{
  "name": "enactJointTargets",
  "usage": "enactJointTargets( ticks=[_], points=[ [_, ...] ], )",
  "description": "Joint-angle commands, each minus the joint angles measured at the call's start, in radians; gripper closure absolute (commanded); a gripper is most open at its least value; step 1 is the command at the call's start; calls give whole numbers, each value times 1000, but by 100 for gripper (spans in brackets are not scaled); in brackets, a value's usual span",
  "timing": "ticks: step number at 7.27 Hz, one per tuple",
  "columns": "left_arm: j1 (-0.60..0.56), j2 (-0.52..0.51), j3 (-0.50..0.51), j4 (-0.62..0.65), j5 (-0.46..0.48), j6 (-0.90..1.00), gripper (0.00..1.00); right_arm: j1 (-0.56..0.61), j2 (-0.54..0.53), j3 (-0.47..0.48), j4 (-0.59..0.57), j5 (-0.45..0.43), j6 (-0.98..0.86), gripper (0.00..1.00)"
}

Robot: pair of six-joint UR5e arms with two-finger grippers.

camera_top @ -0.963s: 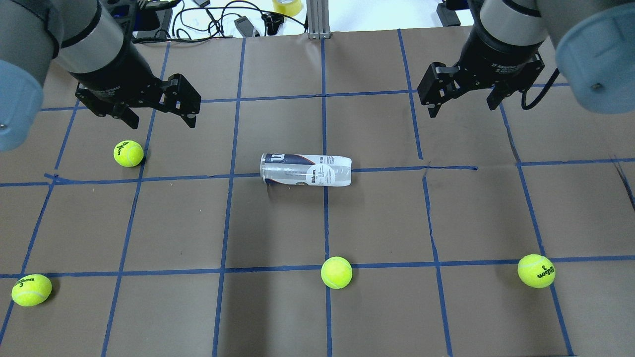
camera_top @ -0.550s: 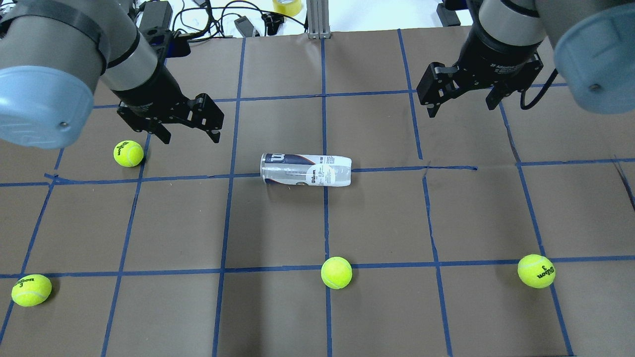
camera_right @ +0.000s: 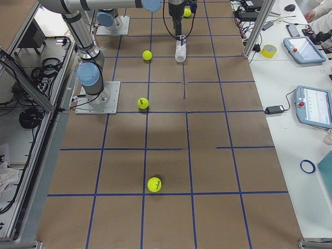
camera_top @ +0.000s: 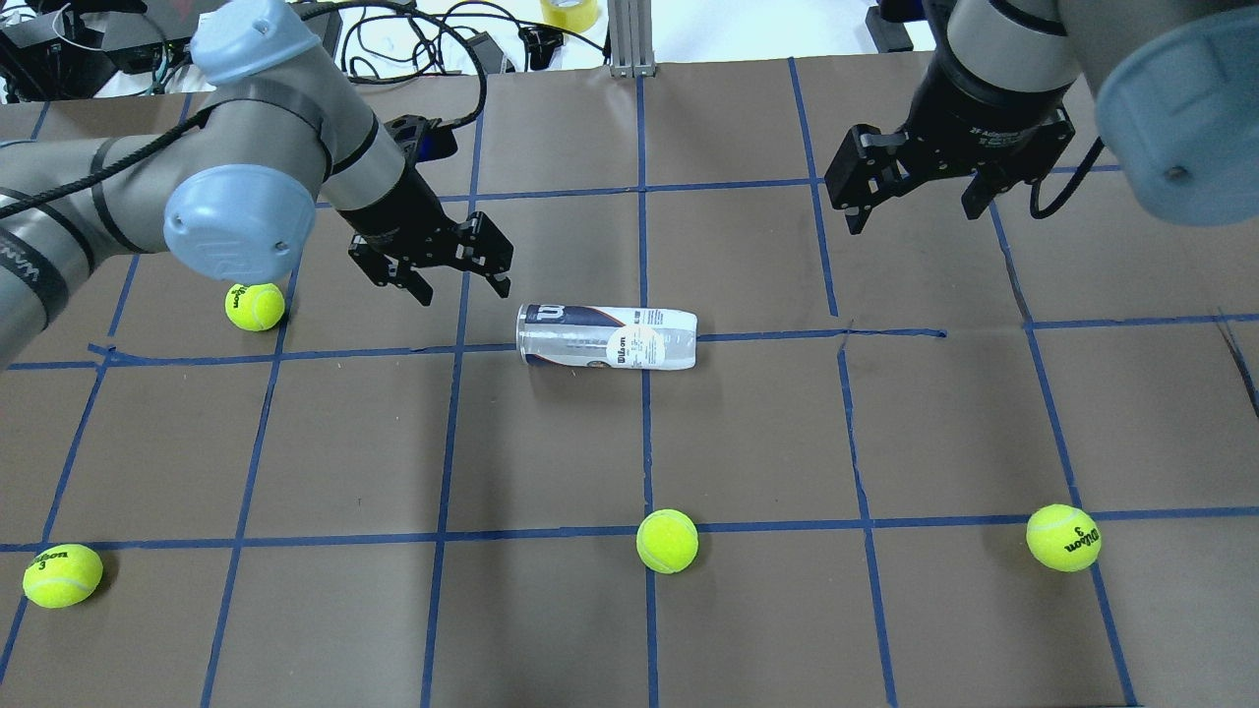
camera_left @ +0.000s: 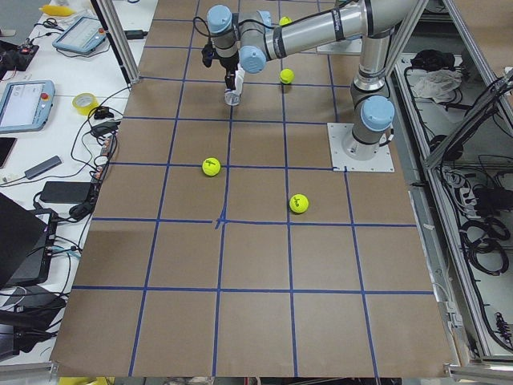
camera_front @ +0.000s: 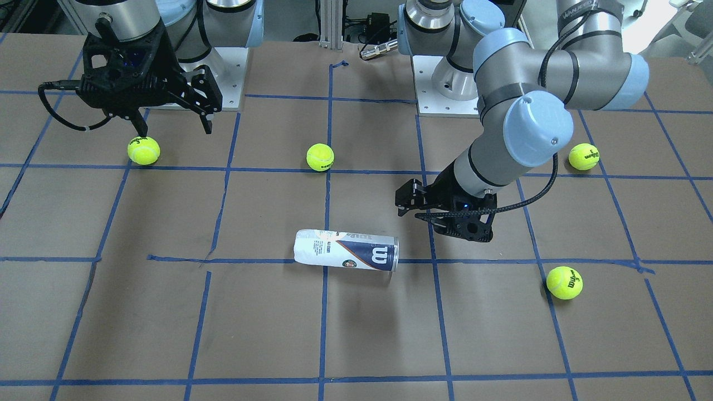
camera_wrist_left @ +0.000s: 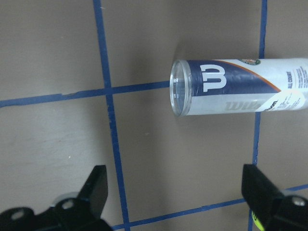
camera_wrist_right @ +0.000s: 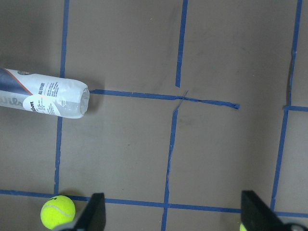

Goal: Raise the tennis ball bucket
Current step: 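Move the left gripper toward the open end of the lying can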

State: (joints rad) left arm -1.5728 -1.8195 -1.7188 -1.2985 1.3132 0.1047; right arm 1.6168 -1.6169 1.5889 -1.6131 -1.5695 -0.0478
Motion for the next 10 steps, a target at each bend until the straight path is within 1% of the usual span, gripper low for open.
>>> enactJointTargets(
  ticks=[1, 3, 4, 5, 7, 8, 10],
  points=[
    [0, -47, -8, 24, -107, 33, 0, 0, 0, 0, -1, 2, 0, 0],
    [22, -79, -13, 24, -211, 177, 0, 0, 0, 0, -2, 2, -1, 0],
    [87, -101, -30, 22, -233, 246, 0, -1, -1, -1, -1, 0, -4, 0],
    [129, -116, -42, 22, -324, 285, 0, -1, 0, 0, 1, 0, -1, 0],
    [131, -182, -32, 51, -463, 282, 0, -1, 2, 0, 1, -1, -1, 0],
    [131, -211, -33, 57, -465, 285, 12, -1, 2, 0, 2, -1, -1, 0],
    [131, -244, -36, 56, -474, 271, 13, -5, 2, 0, -1, -1, -1, 0]
  ],
)
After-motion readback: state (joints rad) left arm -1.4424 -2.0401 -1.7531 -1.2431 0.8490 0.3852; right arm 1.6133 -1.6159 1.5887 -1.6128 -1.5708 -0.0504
